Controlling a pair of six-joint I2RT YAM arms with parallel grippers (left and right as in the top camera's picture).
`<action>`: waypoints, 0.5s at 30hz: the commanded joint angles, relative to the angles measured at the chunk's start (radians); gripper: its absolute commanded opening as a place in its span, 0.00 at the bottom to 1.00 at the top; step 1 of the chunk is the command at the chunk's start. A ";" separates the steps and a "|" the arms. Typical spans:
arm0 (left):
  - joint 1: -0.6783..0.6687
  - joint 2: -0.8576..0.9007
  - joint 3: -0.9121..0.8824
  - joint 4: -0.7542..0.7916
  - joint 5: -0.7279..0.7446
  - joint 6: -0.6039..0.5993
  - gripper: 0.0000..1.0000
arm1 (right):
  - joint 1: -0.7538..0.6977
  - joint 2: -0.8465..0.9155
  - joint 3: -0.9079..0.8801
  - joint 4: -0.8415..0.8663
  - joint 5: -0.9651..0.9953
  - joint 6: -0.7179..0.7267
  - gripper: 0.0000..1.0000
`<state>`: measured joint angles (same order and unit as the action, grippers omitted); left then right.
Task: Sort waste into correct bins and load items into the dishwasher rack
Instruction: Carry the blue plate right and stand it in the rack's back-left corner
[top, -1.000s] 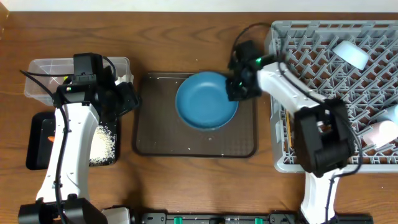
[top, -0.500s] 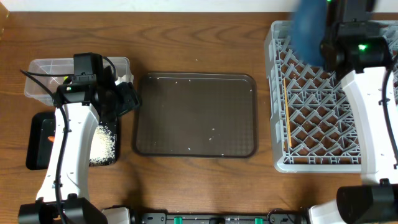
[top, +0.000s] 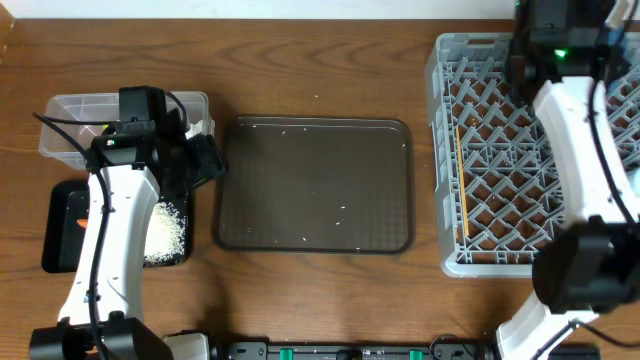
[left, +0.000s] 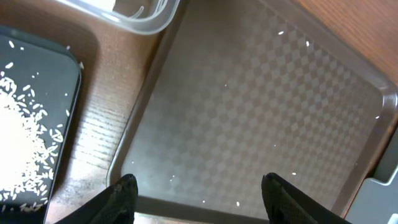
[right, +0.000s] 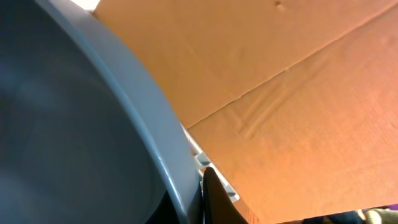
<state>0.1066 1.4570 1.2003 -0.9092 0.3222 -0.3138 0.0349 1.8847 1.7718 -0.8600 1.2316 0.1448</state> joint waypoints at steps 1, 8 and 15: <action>0.001 0.006 0.006 -0.010 -0.002 0.013 0.65 | 0.004 0.052 -0.001 -0.004 0.018 0.032 0.01; 0.001 0.006 0.006 -0.010 -0.002 0.013 0.64 | 0.037 0.113 -0.001 -0.007 -0.018 0.061 0.01; 0.001 0.006 0.006 -0.010 -0.002 0.013 0.64 | 0.051 0.128 -0.002 -0.009 -0.018 0.060 0.01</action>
<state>0.1066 1.4570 1.2003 -0.9154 0.3225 -0.3138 0.0814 1.9839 1.7710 -0.8597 1.2209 0.1963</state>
